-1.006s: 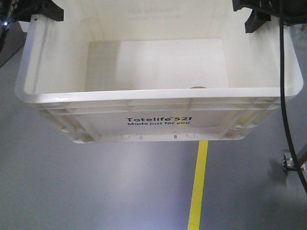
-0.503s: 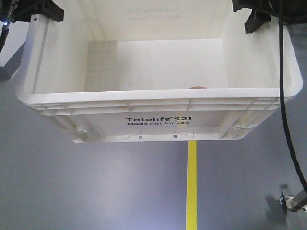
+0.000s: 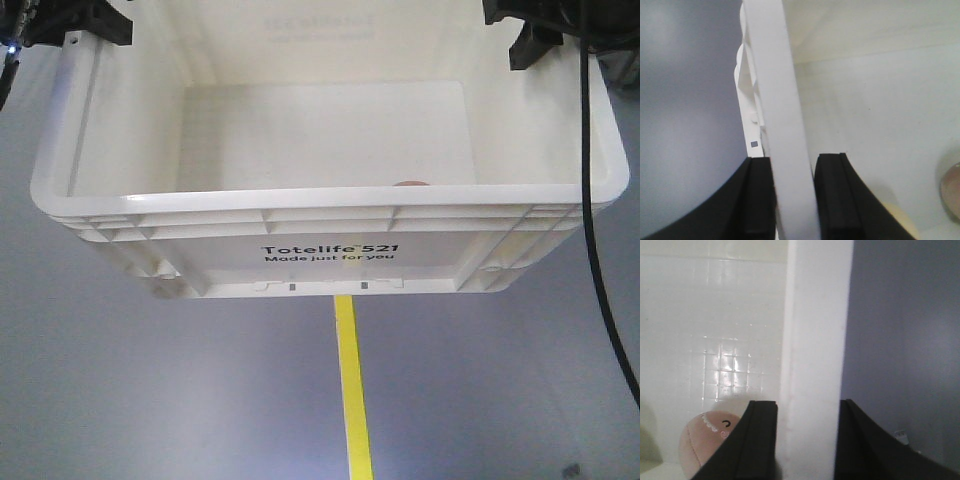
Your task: Place moving items into box and shelve
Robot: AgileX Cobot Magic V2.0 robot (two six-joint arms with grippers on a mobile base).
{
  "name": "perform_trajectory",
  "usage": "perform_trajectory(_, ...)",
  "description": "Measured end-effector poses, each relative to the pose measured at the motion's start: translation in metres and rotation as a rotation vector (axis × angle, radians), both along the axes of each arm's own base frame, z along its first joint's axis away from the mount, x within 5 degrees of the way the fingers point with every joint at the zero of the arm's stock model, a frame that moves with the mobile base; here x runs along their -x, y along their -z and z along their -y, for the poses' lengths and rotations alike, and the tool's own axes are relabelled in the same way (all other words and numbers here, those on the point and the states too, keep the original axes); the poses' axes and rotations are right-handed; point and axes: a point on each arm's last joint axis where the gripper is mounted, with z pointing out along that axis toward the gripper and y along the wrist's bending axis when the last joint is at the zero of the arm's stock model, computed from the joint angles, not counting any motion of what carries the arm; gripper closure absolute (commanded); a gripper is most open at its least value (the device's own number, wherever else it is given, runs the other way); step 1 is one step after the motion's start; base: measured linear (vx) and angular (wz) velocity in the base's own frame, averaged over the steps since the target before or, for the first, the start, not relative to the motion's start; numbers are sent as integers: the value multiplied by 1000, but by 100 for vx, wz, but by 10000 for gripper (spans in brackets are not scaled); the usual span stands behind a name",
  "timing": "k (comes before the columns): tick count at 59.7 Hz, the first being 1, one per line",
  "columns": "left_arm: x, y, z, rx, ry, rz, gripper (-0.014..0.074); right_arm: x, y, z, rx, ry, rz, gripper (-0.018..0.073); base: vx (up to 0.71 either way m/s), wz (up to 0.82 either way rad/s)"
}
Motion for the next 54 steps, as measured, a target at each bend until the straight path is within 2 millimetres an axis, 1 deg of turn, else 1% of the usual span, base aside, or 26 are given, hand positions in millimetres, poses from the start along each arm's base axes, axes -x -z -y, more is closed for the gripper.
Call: perform_trajectory(54, 0, 0, 0, -1, 0, 0, 596, 0, 0, 0, -1, 0, -2, 564, 61, -42)
